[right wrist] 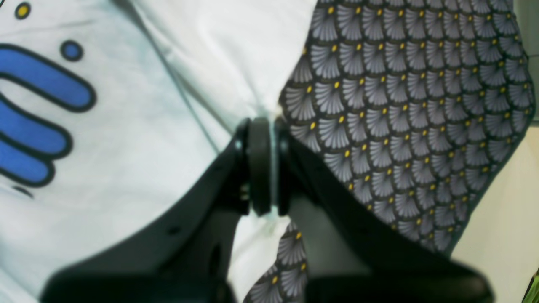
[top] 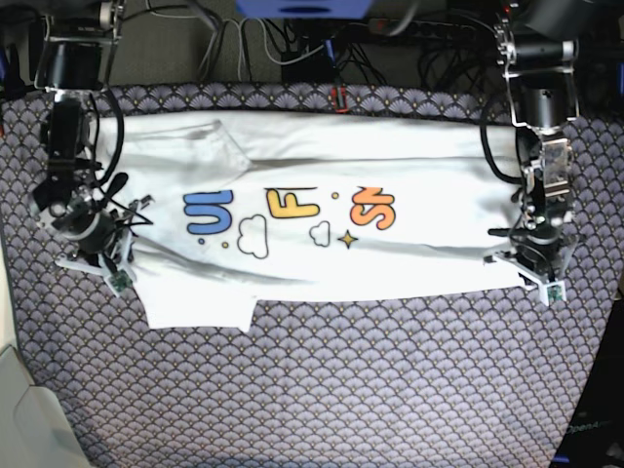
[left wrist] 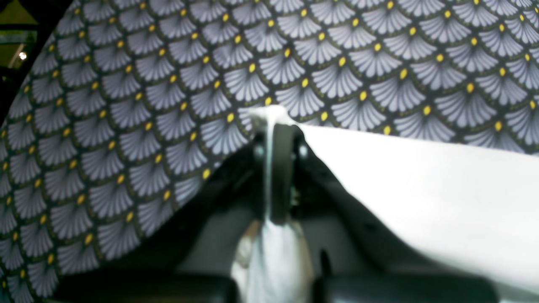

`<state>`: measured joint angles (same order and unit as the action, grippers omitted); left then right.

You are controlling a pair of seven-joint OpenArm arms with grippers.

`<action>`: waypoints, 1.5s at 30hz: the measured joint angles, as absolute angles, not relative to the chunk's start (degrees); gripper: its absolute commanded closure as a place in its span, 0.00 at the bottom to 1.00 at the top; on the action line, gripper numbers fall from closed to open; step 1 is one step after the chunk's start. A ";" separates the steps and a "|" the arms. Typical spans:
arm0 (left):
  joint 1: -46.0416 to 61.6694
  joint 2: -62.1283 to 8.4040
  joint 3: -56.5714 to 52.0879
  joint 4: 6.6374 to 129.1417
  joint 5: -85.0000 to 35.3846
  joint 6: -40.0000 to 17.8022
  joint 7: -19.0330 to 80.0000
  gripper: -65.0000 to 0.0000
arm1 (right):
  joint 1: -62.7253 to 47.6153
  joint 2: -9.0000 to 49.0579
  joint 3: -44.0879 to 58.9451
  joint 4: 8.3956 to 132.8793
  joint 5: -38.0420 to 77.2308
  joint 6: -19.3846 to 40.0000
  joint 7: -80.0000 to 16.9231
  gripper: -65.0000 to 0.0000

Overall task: Fold the T-shirt properly
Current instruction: 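Fold the hem edge over toward the collar fold with both grippers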

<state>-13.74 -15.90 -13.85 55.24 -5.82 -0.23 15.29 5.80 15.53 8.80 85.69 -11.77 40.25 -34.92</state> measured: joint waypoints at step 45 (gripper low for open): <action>8.88 -15.40 -23.99 84.77 -6.44 -0.97 24.12 0.99 | -14.96 15.73 13.02 106.15 -11.75 40.49 -34.70 1.00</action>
